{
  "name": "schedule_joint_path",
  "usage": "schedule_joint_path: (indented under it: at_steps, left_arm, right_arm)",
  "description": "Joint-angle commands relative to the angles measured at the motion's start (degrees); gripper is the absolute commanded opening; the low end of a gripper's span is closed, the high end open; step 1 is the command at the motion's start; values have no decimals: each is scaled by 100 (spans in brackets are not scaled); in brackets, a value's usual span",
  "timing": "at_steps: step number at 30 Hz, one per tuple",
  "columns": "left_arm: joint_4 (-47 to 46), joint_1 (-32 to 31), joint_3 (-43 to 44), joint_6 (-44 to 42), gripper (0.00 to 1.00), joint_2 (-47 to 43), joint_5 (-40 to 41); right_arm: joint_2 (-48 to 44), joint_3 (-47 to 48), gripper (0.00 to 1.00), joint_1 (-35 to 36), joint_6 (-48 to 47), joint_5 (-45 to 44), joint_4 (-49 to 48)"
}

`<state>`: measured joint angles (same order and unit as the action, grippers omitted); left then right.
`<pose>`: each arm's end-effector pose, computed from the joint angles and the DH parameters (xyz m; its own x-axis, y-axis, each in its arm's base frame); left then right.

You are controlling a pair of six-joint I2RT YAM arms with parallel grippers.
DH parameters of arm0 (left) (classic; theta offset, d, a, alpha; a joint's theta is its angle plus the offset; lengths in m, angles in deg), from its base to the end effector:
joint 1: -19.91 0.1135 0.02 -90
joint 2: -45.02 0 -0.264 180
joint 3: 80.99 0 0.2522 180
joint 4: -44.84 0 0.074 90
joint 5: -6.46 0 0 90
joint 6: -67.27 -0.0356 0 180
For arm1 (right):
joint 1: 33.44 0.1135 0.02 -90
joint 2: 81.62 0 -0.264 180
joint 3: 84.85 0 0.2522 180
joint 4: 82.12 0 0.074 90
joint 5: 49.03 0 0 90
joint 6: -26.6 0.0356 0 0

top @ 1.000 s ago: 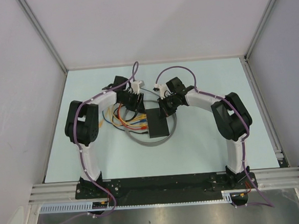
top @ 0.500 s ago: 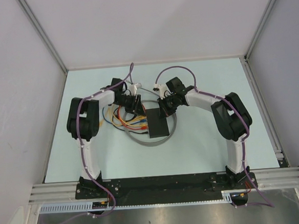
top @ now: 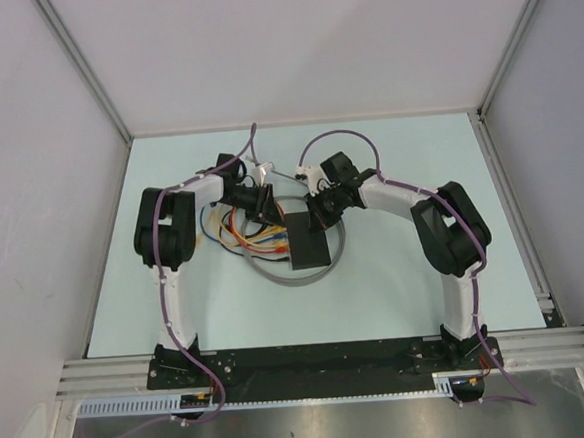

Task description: Pull the plug from the switch port

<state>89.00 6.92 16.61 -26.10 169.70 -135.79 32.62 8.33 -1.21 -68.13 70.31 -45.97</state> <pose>0.4084 -0.1231 0.1251 -0.8984 0.2442 -0.3651 0.4390 0.5259 -0.7285 0.3465 0.2391 0.1753 -0.6519 -0.4960 -0.5737 -0.7457 0.5569 0.3659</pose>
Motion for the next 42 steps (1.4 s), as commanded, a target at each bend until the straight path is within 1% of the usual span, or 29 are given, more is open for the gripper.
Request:
schedule_joint_path:
  at_steps: [1,2,4,5,7,8,11,17,21,26,32,36,38,42]
  left_arm:
    - [-33,-19,151,12,35,144,-154]
    - [-25,-19,142,12,32,153,-171]
    - [-33,-19,142,12,29,170,-250]
    - [-33,-19,133,12,24,179,-277]
    - [-7,-19,125,4,19,232,-303]
    - [2,-19,125,-5,14,249,-295]
    - [37,-19,98,-84,8,258,-189]
    - [19,-19,81,-119,1,276,-303]
    - [2,-28,72,-119,0,276,-461]
    - [-42,-54,-7,-102,0,293,-541]
    - [-7,-54,28,-119,0,293,-558]
    - [28,-54,46,-146,0,311,-523]
    - [54,-54,54,-154,0,302,-436]
    - [159,-45,98,-242,0,267,-190]
  right_arm:
    - [81,100,2,82,-168,-218,81]
    - [81,109,3,91,-177,-227,90]
    - [81,109,3,99,-186,-245,81]
    - [81,109,3,99,-195,-245,81]
    - [64,109,2,117,-256,-254,72]
    - [46,100,2,126,-282,-245,72]
    - [-77,118,0,126,-291,-61,11]
    - [-86,495,0,117,-458,370,143]
    - [81,750,0,135,-546,598,177]
    - [406,935,0,266,-810,476,397]
    - [644,882,0,293,-766,370,459]
    - [775,874,0,372,-792,134,494]
    - [898,813,0,416,-949,89,599]
    - [1004,593,0,433,-915,2,547]
